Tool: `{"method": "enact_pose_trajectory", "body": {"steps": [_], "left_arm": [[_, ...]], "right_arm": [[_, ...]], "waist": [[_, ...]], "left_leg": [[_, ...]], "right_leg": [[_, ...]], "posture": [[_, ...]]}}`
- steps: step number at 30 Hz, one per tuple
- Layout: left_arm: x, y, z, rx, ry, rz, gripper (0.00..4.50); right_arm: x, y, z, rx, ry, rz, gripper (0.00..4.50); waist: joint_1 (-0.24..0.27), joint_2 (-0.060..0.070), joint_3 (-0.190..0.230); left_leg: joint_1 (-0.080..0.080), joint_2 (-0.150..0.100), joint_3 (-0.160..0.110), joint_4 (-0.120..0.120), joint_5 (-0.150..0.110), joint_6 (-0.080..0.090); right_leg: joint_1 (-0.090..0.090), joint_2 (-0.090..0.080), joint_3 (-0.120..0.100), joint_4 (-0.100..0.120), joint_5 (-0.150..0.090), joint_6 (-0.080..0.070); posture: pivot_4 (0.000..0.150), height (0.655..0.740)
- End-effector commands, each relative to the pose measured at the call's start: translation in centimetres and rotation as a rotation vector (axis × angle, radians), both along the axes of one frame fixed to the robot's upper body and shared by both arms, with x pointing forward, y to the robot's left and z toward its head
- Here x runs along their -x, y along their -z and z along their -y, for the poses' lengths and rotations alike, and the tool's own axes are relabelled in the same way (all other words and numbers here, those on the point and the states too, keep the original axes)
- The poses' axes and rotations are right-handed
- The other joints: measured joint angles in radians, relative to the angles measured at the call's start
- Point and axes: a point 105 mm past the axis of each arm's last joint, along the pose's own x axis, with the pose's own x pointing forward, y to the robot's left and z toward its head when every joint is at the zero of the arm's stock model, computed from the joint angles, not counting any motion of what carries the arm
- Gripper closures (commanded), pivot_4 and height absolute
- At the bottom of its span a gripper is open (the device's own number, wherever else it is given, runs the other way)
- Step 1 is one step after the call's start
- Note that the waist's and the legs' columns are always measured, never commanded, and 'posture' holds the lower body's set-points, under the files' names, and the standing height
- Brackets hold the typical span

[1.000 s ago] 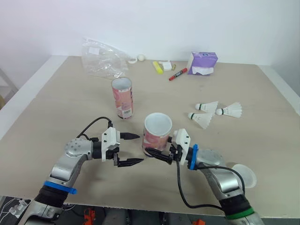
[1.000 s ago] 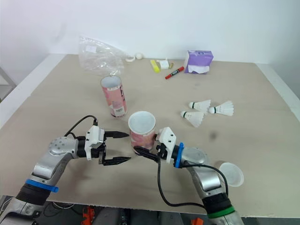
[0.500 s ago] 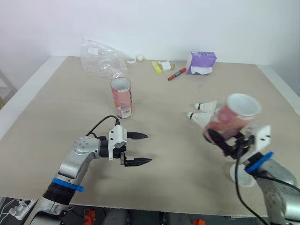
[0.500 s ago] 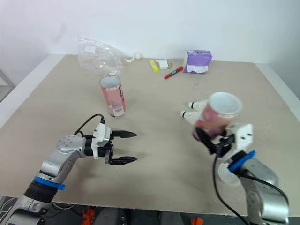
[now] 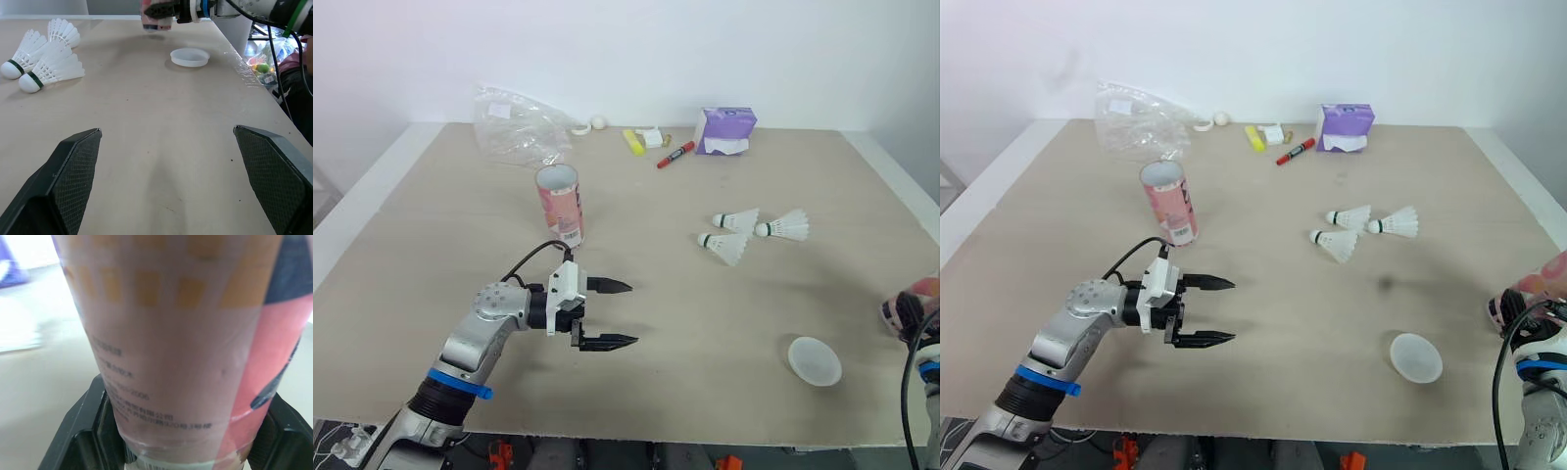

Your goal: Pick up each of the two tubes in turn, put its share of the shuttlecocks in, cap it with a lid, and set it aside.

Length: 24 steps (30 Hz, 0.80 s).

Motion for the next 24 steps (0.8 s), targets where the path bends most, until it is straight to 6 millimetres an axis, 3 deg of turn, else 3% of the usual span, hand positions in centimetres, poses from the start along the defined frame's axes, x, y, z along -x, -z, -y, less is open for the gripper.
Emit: {"method": "enact_pose_trajectory", "body": {"steps": [1, 11, 12, 14, 24], "left_arm": [[0.1, -1.5, 0.3, 0.037, 0.011, 0.052, 0.00], [0.5, -1.7, 0.9, 0.063, 0.030, 0.034, 0.00], [0.5, -1.7, 0.9, 0.062, 0.030, 0.034, 0.00], [0.6, -1.6, 0.9, 0.060, 0.030, 0.036, 0.00], [0.8, -1.0, 1.0, 0.041, 0.033, 0.037, 0.00]], "right_arm": [[-0.6, -1.7, 0.6, 0.057, 0.001, 0.042, 1.48], [-1.8, -0.4, 0.5, 0.059, -0.042, -0.003, 1.48], [-1.8, -0.4, 0.5, 0.061, -0.045, -0.006, 0.87], [-1.7, -0.4, 0.5, 0.064, -0.049, -0.010, 0.08], [0.4, -0.9, -0.4, 0.076, -0.043, -0.016, 0.03]], "waist": [[0.000, 0.000, 0.000], [0.000, 0.000, 0.000], [0.000, 0.000, 0.000], [0.000, 0.000, 0.000], [0.001, 0.000, 0.000]], "left_leg": [[0.000, 0.000, 0.000, 0.000, 0.000, 0.000], [0.001, 0.000, 0.002, -0.002, 0.000, 0.000], [0.001, 0.000, 0.002, -0.002, 0.000, 0.000], [0.001, 0.000, 0.002, -0.002, 0.000, 0.000], [0.000, 0.000, 0.002, -0.002, 0.000, 0.000]], "right_leg": [[0.000, 0.001, 0.002, 0.000, 0.000, 0.000], [-0.001, 0.004, 0.008, -0.001, 0.000, 0.001], [-0.001, 0.004, 0.009, -0.001, 0.000, 0.001], [-0.001, 0.004, 0.009, -0.001, 0.000, 0.001], [-0.001, 0.004, 0.009, -0.001, -0.001, 0.001]], "posture": [[0.150, 0.7400], [0.150, 0.7400], [0.150, 0.7400], [0.150, 0.7400], [0.150, 0.7400]]}}
